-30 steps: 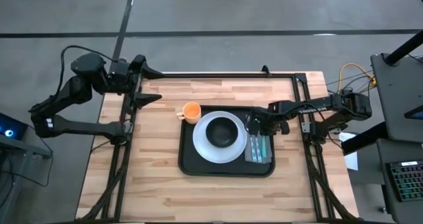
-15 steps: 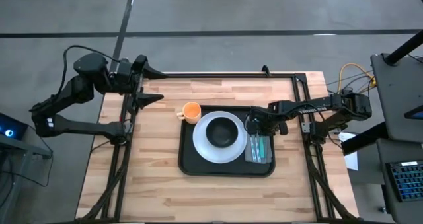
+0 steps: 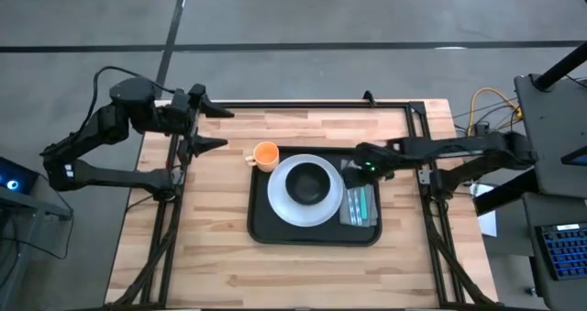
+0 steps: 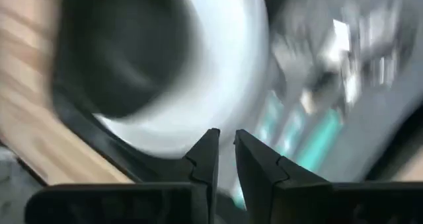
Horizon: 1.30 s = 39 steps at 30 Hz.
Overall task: Set up tray
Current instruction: Return to Home Position
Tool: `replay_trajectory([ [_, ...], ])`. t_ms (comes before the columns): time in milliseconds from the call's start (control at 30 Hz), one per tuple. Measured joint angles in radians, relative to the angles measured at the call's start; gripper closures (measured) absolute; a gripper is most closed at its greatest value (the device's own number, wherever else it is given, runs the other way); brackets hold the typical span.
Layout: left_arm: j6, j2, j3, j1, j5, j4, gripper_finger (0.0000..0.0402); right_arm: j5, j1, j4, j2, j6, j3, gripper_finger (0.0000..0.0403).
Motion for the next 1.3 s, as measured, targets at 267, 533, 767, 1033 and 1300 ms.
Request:
replay_trajectory([
  [267,-0.034,-0.083,-0.208,0.000,0.001,0.181,0.0071,0.765,0.305,0.001,-0.270,-0.068,0.043,0.0349],
  [533,-0.105,-0.094,-0.448,0.000,-0.007,0.486,0.0071,0.716,0.376,0.026,-0.511,-0.155,-0.158,0.0350],
  [767,-0.136,-0.136,-0.540,0.008,-0.248,0.577,0.0071,0.735,0.439,0.438,-0.725,-0.510,-0.334,0.0351],
  [1033,-0.144,-0.244,-0.603,0.007,-0.274,0.578,0.0071,0.688,0.487,0.554,-0.877,-0.739,-0.410,0.0351],
  [1300,-0.168,-0.413,-0.740,0.006,-0.240,0.563,0.0071,0.669,0.530,0.508,-0.922,-0.894,-0.420,0.0351],
])
